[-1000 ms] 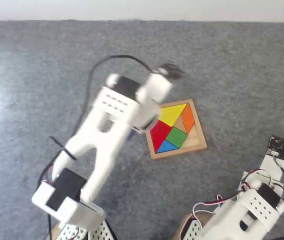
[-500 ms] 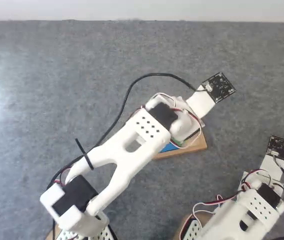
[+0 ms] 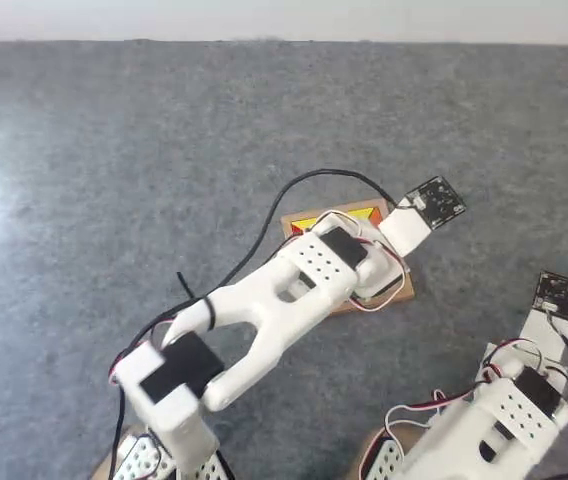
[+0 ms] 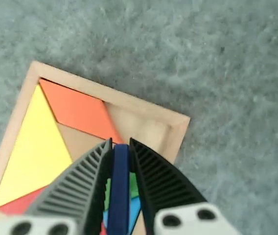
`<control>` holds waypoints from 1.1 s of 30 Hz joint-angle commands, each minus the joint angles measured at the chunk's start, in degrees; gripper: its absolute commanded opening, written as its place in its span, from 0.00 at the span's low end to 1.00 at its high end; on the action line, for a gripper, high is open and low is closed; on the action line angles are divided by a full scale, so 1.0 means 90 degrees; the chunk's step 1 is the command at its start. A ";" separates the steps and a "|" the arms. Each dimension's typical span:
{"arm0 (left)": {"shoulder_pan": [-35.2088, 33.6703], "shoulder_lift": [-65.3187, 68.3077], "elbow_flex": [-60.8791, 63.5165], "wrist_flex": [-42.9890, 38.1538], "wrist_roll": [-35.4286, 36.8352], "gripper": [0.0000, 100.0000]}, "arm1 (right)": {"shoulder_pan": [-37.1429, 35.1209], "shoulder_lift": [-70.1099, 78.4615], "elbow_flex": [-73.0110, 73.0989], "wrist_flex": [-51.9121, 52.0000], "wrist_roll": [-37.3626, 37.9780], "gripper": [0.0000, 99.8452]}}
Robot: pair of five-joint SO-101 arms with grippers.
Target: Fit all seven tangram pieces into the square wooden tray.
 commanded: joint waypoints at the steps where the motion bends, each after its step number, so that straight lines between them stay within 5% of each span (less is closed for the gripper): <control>1: 0.0117 0.0195 -0.0669 0.0195 -0.0117 0.01 | -0.0063 -0.0151 -0.0020 -0.0132 0.0039 0.09; 14: 0.0186 0.0449 -0.2007 0.1924 -0.0137 0.01 | -0.0073 -0.0151 -0.0020 -0.0132 0.0039 0.09; 28: 0.0361 0.1172 -0.2095 0.1621 -0.0166 0.01 | -0.0073 -0.0151 -0.0020 -0.0132 0.0039 0.09; 33: 0.0352 0.1182 -0.2203 0.1661 -0.0127 0.11 | -0.0073 -0.0151 -0.0020 -0.0132 0.0039 0.09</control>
